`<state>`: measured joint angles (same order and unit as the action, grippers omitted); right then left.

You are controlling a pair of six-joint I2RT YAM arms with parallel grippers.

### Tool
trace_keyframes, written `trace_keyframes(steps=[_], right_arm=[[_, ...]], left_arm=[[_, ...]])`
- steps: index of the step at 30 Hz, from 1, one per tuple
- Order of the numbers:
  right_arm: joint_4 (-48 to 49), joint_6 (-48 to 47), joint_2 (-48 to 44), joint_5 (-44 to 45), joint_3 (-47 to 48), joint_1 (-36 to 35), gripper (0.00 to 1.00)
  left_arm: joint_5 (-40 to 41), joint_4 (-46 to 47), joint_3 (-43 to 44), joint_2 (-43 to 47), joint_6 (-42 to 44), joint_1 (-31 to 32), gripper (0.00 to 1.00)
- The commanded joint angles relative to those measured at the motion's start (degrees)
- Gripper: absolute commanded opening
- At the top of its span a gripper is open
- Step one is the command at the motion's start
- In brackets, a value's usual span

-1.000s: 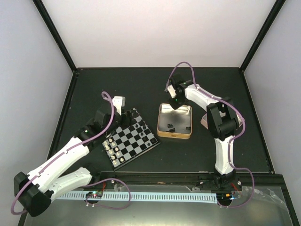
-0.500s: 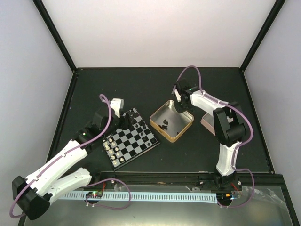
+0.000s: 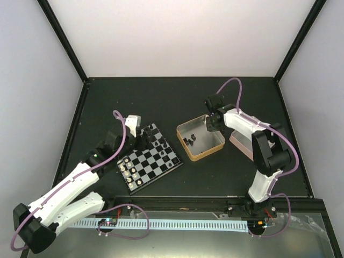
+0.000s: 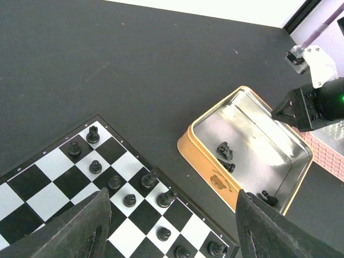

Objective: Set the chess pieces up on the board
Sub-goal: Adjust the storage box at the center of the board.

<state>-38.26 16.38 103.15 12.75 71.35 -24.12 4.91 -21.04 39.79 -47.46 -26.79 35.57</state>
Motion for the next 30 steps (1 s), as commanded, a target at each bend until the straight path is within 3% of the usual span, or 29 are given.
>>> trace_keyframes(steps=[1,17,24,30], right_arm=[[0.2,9.4,-1.79,0.27,-2.38,0.39,0.06],[-1.6,13.49,-5.87,2.33,-5.86,0.37,0.04],[-1.39,10.23,-8.06,-3.7,-3.42,0.01,0.34],[-2.18,9.96,-8.46,-4.23,-0.35,-2.19,0.44]], left_arm=[[-0.69,0.56,0.11,0.49,-0.56,-0.51,0.65],[-0.91,1.85,0.24,-1.27,-0.5,-0.51,0.65],[-1.08,2.69,0.55,-1.84,-0.75,-0.53,0.66],[-0.45,3.72,-0.06,-1.84,-1.41,-0.5,0.67]])
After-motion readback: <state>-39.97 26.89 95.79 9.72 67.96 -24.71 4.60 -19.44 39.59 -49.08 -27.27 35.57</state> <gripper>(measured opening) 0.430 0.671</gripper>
